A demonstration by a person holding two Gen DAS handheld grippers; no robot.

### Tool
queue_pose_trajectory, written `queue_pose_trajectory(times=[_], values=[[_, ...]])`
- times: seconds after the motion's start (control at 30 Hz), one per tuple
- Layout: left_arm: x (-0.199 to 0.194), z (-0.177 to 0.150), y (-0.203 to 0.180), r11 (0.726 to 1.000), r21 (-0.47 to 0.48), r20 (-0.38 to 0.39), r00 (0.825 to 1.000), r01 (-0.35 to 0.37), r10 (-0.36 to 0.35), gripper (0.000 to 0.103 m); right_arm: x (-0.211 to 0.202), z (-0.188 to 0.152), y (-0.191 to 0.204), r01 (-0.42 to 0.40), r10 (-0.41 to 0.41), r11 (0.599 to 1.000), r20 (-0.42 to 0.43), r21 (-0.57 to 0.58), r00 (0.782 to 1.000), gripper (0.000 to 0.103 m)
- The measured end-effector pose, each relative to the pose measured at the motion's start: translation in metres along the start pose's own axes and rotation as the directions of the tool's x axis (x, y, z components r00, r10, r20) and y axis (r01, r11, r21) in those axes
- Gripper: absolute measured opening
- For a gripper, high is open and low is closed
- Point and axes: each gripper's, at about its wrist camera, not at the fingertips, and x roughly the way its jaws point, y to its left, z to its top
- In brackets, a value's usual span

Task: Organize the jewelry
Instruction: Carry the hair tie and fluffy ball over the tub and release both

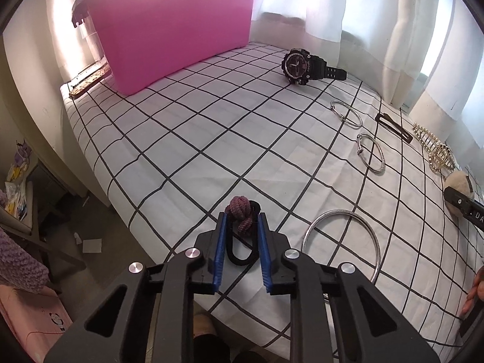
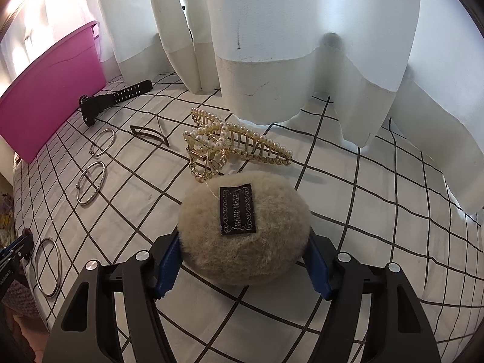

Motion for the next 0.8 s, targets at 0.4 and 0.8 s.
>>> queue_pose_trajectory(times=[0.4, 0.8], values=[[-0.013, 0.015, 0.003, 0.999, -0.02, -0.012, 0.999, 0.048, -0.048, 0.007, -0.028, 0.0, 0.001, -0.053, 0.053, 0.999, 0.037, 0.004, 0.998, 0.067], [-0.048, 0.051, 0.015, 0.997, -0.053, 0.023, 0.998, 0.059, -0.057, 0.007, -0.065, 0.012, 0.015, -0.113, 0.114, 0.993, 0.036, -0.019, 0.993, 0.067]])
